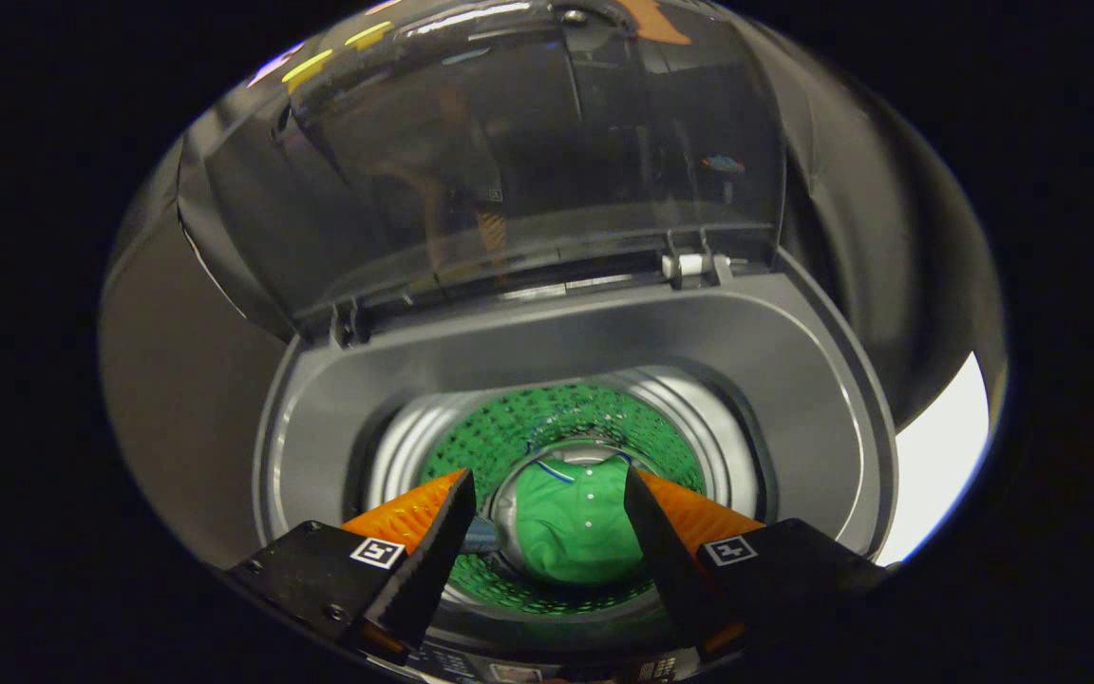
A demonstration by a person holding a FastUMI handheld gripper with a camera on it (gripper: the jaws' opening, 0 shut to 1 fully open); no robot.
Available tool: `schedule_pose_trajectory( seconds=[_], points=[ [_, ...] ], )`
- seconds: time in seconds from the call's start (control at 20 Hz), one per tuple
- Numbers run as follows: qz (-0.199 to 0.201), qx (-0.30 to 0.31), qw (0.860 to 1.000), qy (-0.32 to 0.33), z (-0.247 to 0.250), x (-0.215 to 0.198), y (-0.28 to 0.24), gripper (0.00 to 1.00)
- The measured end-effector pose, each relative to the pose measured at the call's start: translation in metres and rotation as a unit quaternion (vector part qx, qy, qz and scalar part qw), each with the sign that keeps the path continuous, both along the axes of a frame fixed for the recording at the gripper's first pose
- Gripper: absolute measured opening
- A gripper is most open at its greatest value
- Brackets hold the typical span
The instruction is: Put the clothes into the washing machine and then close the washing machine lid.
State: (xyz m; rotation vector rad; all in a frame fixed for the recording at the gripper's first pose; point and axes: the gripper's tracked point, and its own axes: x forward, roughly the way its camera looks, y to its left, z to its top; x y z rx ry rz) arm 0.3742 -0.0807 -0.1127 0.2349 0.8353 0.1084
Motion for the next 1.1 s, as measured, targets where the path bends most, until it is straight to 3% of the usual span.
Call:
schedule_pose_trajectory(
  seconds=[0.4, 0.75, 0.9, 1.1],
  points=[
    [-0.001, 0.013, 0.994, -0.108, 0.148, 0.028, -0.034, 0.98],
    [-0.013, 0.039, 0.977, -0.209, 0.273, 0.075, -0.04, 0.98],
    [-0.014, 0.049, 0.969, -0.244, 0.296, 0.099, -0.03, 0.98],
    [-0.008, -0.015, 0.964, -0.266, 0.292, 0.131, -0.015, 0.98]
  ],
)
